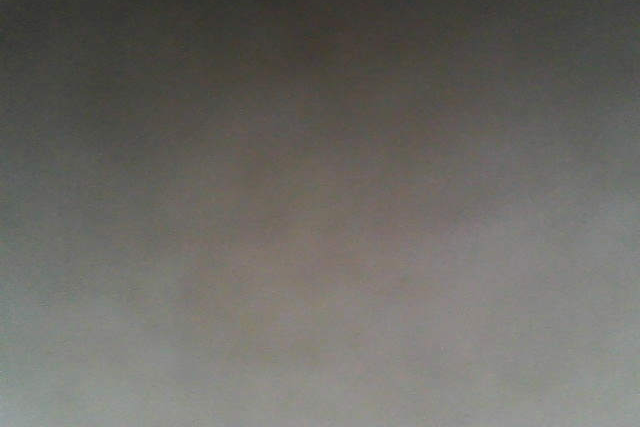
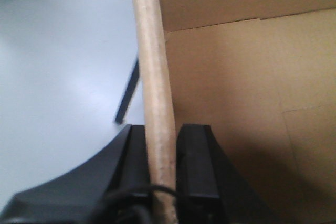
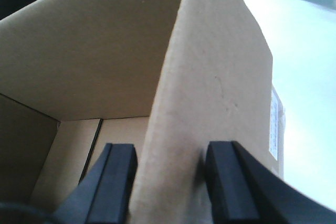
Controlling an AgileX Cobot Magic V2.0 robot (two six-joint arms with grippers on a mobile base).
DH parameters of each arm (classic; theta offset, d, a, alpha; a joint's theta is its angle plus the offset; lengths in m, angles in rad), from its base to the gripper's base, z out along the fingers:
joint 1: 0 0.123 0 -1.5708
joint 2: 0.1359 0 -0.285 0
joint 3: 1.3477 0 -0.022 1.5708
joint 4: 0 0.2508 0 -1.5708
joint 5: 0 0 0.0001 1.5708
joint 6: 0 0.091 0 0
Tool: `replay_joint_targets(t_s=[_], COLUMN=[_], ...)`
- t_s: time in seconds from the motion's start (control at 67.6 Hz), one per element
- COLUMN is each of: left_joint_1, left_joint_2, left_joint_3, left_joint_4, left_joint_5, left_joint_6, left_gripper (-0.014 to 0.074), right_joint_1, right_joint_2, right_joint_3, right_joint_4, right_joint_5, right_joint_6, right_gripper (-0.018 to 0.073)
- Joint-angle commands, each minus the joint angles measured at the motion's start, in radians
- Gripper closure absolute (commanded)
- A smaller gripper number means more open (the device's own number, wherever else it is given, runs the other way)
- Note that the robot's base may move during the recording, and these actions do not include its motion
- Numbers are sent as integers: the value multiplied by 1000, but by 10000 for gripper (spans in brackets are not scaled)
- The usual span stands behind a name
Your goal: Grab box from left shelf to table start
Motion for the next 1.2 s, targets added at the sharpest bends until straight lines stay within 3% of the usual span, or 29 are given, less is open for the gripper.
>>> replay_joint_targets(t_s=[0.0,1.184], left_joint_1=[-11,-11], left_joint_2=[16,16], left_joint_3=[-17,-17], left_joint_4=[-21,-21], left_joint_5=[5,5], left_joint_6=[41,41], left_gripper=[697,697], right_joint_1=[3,3], right_joint_2=[3,3], right_joint_3=[-32,-32], right_joint_4=[80,80], right_joint_5=[-39,-39], right_joint_6=[3,3], right_gripper=[492,492])
